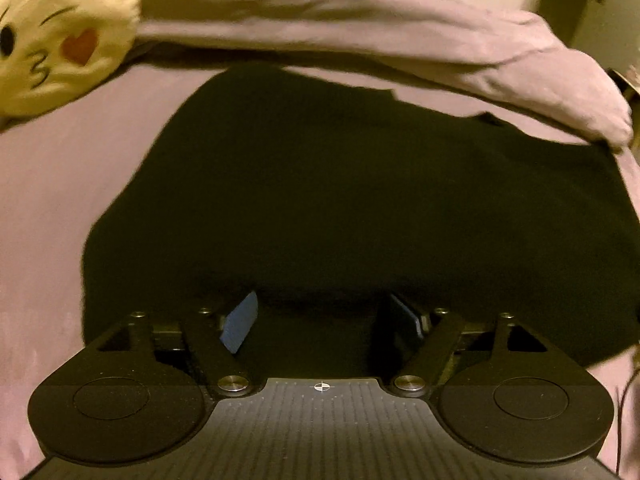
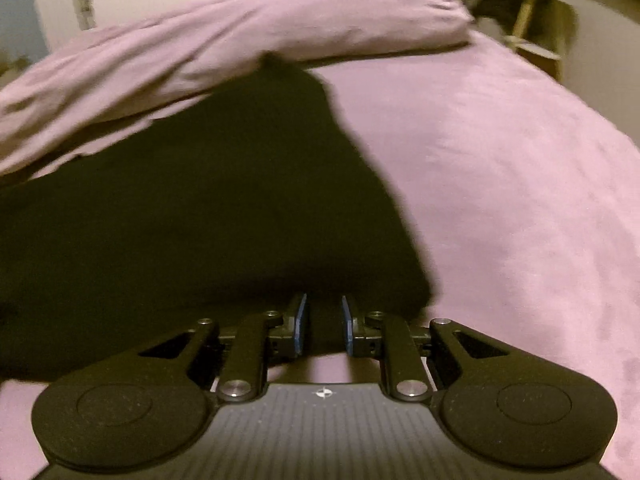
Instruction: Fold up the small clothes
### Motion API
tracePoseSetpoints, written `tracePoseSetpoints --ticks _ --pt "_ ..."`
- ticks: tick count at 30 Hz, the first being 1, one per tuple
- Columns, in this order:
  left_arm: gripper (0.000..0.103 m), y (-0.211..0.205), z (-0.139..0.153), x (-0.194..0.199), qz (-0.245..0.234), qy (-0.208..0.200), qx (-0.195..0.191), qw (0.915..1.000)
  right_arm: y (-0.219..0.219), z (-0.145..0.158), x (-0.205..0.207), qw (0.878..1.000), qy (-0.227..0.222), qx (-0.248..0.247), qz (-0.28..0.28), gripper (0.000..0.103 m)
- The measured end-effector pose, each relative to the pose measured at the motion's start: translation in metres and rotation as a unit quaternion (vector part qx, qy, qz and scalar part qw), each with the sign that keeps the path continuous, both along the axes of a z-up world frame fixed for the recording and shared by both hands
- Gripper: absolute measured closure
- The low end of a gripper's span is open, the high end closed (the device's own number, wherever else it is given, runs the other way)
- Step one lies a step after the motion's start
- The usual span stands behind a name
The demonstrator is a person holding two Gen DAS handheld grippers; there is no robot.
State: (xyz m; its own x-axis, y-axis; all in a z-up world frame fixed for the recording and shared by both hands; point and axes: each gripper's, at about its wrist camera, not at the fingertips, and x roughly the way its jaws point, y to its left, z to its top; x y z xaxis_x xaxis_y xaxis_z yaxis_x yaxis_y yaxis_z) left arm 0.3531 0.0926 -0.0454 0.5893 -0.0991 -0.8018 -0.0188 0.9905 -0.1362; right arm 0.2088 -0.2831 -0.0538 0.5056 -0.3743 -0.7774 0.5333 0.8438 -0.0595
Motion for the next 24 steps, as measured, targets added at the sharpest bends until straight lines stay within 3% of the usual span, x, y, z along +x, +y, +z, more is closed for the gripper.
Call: tracePoseSetpoints --ticks 4,6,12,19,24 --pt "0.028 0.012 0.009 -0.001 0.037 0.009 -0.021 0.999 -0.012 0.008 -0.012 0.999 -0.011 0.005 -0.037 0.086" --pt "0.028 0.017 0.013 -0.003 0.046 0.016 -0.014 0.9987 -0.012 0.008 -0.017 0.999 0.004 -0.006 -0.041 0.08" --pt "0.027 0.029 0.021 -0.008 0.048 0.031 0.017 0.9982 -0.007 0.011 -0.031 0.997 -0.007 0.044 -0.058 0.08" --pt "0.025 0.037 0.028 -0.012 0.04 0.036 0.037 0.9979 0.045 0.017 -0.019 0.999 -0.012 0.045 0.01 0.075" --pt "0.016 0.056 0.03 -0.014 0.061 0.044 0.06 0.9954 0.084 0.014 0.006 0.997 -0.017 0.043 0.059 0.075"
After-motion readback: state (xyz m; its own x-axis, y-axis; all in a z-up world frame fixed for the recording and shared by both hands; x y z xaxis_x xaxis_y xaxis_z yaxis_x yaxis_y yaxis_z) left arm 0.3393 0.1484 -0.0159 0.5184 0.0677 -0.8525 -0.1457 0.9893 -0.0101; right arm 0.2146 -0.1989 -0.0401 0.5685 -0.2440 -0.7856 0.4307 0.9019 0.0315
